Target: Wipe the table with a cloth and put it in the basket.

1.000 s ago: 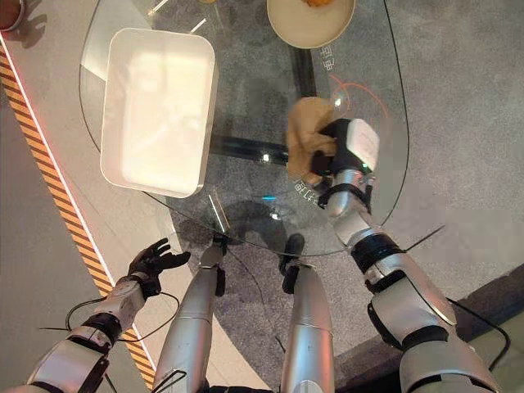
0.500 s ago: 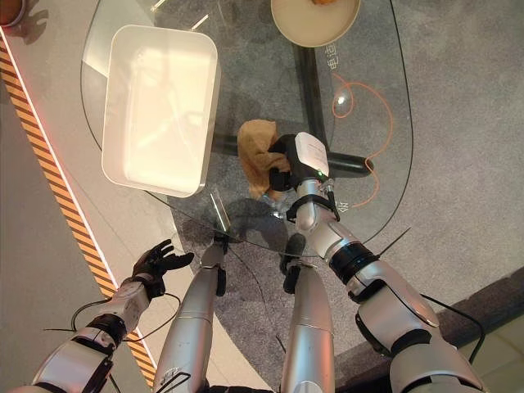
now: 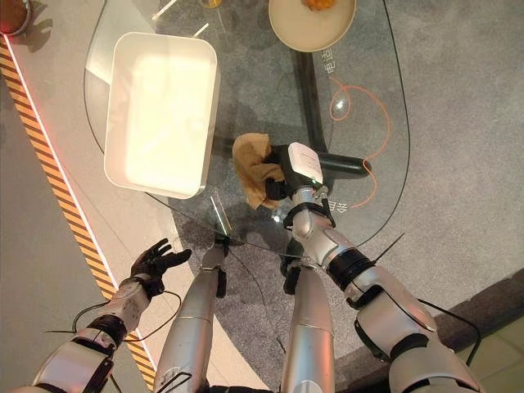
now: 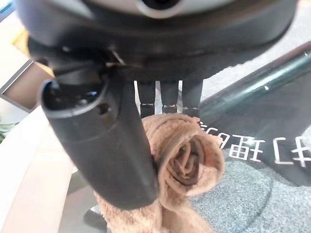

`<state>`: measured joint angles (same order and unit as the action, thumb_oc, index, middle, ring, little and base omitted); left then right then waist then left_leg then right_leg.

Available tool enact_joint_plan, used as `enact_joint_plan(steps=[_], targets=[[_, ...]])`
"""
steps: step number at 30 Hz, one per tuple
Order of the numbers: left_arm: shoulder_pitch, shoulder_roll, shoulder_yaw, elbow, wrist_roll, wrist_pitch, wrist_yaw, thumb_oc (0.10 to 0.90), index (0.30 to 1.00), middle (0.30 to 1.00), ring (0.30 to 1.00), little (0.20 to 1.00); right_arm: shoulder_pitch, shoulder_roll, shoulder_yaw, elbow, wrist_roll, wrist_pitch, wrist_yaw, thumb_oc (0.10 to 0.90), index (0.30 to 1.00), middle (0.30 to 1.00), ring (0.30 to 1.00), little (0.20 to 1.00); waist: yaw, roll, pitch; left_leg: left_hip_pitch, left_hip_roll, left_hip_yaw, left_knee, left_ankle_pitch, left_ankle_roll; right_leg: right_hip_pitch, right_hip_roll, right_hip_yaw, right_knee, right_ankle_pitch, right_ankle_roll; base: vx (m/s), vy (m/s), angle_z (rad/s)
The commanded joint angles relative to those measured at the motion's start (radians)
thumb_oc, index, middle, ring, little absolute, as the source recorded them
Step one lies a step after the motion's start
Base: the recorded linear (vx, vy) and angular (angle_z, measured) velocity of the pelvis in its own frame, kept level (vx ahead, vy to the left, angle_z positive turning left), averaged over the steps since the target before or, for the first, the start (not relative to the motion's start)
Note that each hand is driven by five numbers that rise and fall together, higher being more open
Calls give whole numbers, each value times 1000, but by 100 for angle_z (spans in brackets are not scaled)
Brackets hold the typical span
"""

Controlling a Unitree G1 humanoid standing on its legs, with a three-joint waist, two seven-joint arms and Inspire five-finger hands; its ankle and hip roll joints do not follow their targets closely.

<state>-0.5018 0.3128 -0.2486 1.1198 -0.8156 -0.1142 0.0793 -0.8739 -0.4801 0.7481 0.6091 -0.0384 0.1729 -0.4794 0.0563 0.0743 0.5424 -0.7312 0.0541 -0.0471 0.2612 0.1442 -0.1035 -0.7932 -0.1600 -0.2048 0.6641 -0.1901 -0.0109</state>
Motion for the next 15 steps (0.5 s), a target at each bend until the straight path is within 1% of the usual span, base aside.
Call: enact_joint_plan(steps=[1, 5, 9, 15], targets=[[59, -14, 71, -2, -131, -100, 44, 800, 900, 900, 900, 900, -7, -8, -57, -121, 87, -59, -115, 100, 300, 300, 300, 200, -2, -4, -22, 12, -62, 94, 129, -138, 66, 26, 52, 34, -164, 112, 47, 0, 0, 0], [60, -7, 141, -29, -221, -135, 85, 800, 900, 900, 900, 900, 31, -3, -124, -125, 160, -103, -162, 100, 300, 300, 300, 200, -4, -9, -22, 13, -60, 90, 134, -141, 67, 25, 53, 34, -156, 108, 48, 0, 0, 0], [57, 6, 203, -49, -296, -179, 120, 800, 900, 900, 900, 900, 71, -10, -193, -147, 196, -146, -197, 100, 300, 300, 300, 200, -10, -16, -22, 10, -58, 86, 141, -145, 70, 23, 56, 37, -151, 105, 47, 0, 0, 0], [54, 21, 250, -68, -328, -206, 148, 800, 900, 900, 900, 900, 114, -28, -256, -185, 199, -175, -208, 100, 300, 300, 300, 200, -22, -21, -22, 10, -59, 87, 144, -150, 74, 22, 61, 43, -149, 102, 44, 0, 0, 0]])
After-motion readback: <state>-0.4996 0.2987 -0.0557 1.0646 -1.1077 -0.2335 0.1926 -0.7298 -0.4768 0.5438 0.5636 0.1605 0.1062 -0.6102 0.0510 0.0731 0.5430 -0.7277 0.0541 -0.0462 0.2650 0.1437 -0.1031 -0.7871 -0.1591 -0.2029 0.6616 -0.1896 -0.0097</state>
